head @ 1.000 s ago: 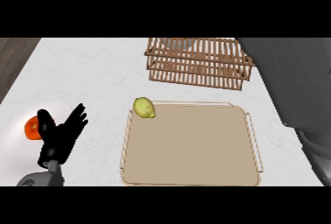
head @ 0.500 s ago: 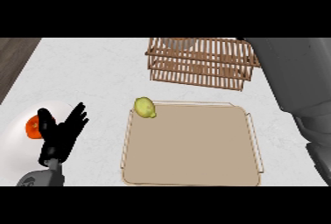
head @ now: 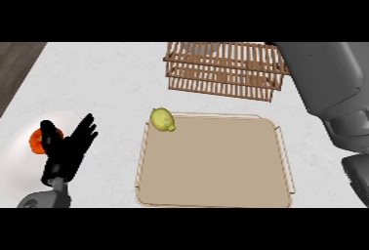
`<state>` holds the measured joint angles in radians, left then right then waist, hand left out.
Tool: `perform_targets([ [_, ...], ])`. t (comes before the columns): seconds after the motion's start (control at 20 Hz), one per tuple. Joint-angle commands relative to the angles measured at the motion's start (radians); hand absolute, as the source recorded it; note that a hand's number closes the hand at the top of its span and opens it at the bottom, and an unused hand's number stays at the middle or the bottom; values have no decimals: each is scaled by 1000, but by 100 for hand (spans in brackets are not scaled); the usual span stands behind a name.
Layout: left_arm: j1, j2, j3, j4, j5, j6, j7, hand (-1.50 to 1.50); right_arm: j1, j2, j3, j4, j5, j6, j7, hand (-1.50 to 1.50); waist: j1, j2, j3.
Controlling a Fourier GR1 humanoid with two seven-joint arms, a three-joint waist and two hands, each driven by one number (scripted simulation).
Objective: Pick the tomato from the tray and place it in the tiered shelf
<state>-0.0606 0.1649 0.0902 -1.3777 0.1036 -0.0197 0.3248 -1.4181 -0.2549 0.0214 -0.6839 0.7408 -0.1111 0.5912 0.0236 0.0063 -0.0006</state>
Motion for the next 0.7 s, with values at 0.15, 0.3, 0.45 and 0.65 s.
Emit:
perform_targets([
  [0.15, 15, -6, -1, 10, -1, -20, -41, 0, -72, -32, -59, 121, -15, 7, -115, 150, 2, 1, 0],
  [0.3, 11, 12, 19, 39, 6, -32, -50, 0, -76, -19, -68, 174, -1, -40, -141, 150, 6, 3, 0],
  [0.45, -32, 16, 23, 24, 11, -21, 5, 0, -31, -2, -24, 190, 42, -37, -157, 150, 1, 2, 0],
  [0.65, -31, 3, 18, 7, 16, -11, 29, 0, -52, 27, -117, 92, -28, -125, -38, 150, -8, -5, 1],
])
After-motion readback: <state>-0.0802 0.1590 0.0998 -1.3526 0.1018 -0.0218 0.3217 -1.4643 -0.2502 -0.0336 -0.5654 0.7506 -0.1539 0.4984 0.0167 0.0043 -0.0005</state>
